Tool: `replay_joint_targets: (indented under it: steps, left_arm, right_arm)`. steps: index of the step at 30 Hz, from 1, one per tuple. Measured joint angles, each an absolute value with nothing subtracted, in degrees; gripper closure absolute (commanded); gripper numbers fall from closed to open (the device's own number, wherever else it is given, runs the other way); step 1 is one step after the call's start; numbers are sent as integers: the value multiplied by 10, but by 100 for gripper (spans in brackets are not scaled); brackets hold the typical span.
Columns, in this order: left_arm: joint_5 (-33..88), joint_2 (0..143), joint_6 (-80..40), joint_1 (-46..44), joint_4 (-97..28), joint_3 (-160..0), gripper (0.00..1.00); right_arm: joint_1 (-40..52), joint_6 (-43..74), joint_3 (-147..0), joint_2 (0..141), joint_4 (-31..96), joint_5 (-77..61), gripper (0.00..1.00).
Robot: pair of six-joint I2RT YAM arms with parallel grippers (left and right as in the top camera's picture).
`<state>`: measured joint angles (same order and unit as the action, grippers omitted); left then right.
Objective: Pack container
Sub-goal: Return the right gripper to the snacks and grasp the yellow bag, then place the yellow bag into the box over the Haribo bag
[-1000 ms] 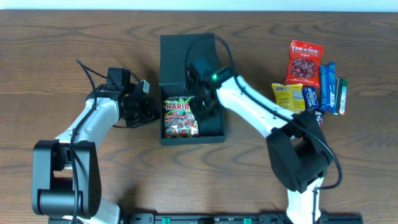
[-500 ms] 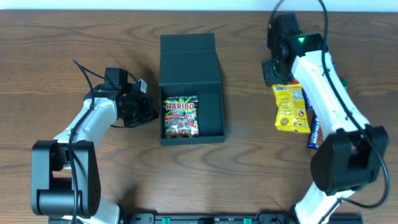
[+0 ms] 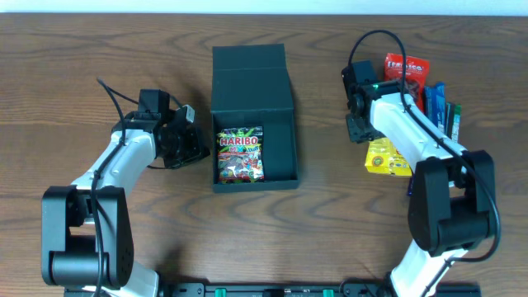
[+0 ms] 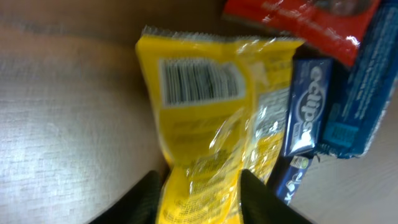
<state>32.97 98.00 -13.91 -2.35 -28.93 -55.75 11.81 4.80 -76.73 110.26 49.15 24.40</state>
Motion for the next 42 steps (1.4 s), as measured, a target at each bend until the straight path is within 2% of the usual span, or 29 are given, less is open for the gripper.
replay_joint_targets:
  steps: [2,3,4,6,14,19,24,34,42]
  left_arm:
    - [330,980,-140,-23,-289,-557,94]
    - [330,980,-140,-23,-289,-557,94]
    - [330,980,-140,-23,-289,-557,94]
    - [330,980,-140,-23,-290,-557,94]
    - [329,980,-140,-23,-300,-559,94]
    - [298,980,-137,-23,-349,-599,94]
    - [259,981,-112,25,-416,-699,94]
    - [237,981,-81,161,-450,-757,94]
    - [237,981,-74,164,-449,-757,94]
  right_arm:
    - [118,48,-767,1109,482,249,60]
    - [118,47,-767,1115,480,252,65]
    - [118,44,-767,1129,479,254,83]
    - [118,38,-767,1147,477,259,99]
    - [119,43,-801,1153,523,272,99]
    - [138,69,-959,1153,620,239,99]
    - [238,109,-1085,1151,713,220,99]
    - [438,228,-1100,1153,706,174,98]
    - [478,253,-1170,1245,712,156,98]
